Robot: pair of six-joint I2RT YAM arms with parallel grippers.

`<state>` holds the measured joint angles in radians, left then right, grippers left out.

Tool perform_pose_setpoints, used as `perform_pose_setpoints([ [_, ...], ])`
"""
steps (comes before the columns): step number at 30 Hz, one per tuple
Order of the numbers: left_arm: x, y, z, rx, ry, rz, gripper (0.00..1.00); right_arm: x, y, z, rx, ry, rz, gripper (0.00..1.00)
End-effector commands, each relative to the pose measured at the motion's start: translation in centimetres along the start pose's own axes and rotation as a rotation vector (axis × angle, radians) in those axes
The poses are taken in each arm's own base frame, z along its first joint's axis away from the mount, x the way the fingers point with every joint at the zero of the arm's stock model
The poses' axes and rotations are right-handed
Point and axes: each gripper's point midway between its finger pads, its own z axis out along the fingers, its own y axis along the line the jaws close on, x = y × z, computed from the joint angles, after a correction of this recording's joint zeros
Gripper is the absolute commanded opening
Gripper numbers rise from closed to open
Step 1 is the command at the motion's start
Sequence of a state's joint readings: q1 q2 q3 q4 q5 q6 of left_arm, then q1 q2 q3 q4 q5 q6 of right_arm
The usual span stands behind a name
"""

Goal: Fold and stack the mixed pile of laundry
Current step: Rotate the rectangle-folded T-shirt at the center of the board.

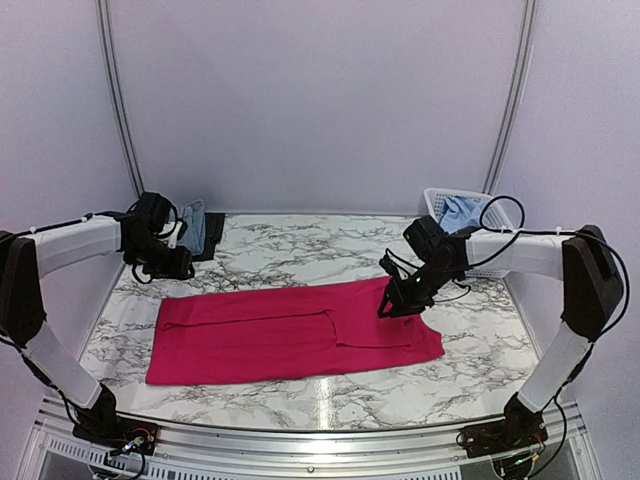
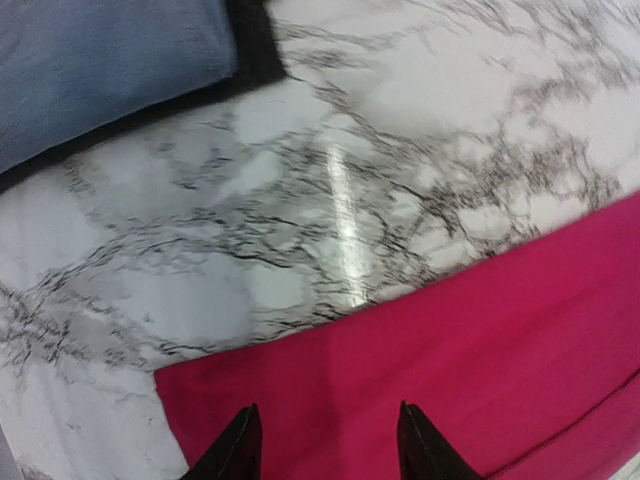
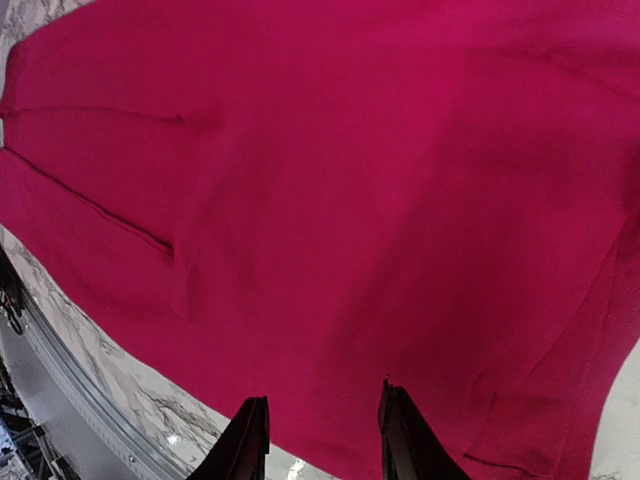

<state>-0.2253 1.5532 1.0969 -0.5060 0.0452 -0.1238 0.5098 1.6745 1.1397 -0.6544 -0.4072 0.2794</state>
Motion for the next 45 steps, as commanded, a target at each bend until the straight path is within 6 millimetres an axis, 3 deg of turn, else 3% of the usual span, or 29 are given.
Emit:
perform_pose_setpoints([
  [1,3.9,-3.4,2.6,0.064,0.156,0.124,0.42,2.1,-1.3,2.4,0.018,0.05,0.063,0.33],
  [6,5.6,-2.6,3.8,0.021,0.21,0.041,0.3,2.5,-5.4,5.0,0.112,0.116,0.078,0.31],
  [11,5.4,-1.5,3.1,-0.034,0.175,0.012,0.29,-1.3,-9.8,6.0,0.205,0.102,0.055,0.3],
  [14,5.5,-1.2,2.8,-0.037,0.168,0.012,0.29,-7.3,-10.8,6.9,0.258,0.056,-0.01,0.3],
  [16,5.4,-1.3,2.5,-0.034,0.16,0.019,0.29,-12.4,-10.4,6.8,0.272,-0.004,-0.049,0.3],
  [19,5.0,-2.9,1.9,0.01,0.142,0.083,0.28,-20.0,-7.4,4.0,0.241,-0.12,-0.094,0.3],
  [21,4.8,-4.1,1.7,0.01,0.133,0.152,0.27,-22.8,-4.9,1.5,0.199,-0.201,-0.119,0.3],
  [22,4.7,-4.2,1.7,-0.02,0.129,0.182,0.27,-23.3,-3.9,0.5,0.177,-0.226,-0.122,0.31],
  [24,4.4,-4.4,1.8,-0.047,0.134,0.21,0.24,-23.1,-2.3,-0.9,0.143,-0.252,-0.128,0.31],
  [28,4.1,-4.5,2.4,-0.085,0.143,0.249,0.2,-20.4,-0.9,-1.4,0.107,-0.247,-0.113,0.31],
  [32,5.2,-4.5,3.5,-0.131,0.203,0.292,0.14,-16.8,0.0,1.4,0.085,-0.179,-0.101,0.3],
  [38,9.3,-4.2,5.2,-0.244,0.337,0.359,0.08,-13.9,0.0,4.3,0.073,-0.114,-0.063,0.3],
  [42,12.0,-4.8,5.2,-0.255,0.388,0.338,0.05,-13.6,-1.0,4.5,0.084,-0.101,-0.058,0.3],
  [45,14.3,-5.0,4.8,-0.293,0.438,0.359,0.04,-13.9,-1.4,3.5,0.08,-0.112,-0.056,0.3],
])
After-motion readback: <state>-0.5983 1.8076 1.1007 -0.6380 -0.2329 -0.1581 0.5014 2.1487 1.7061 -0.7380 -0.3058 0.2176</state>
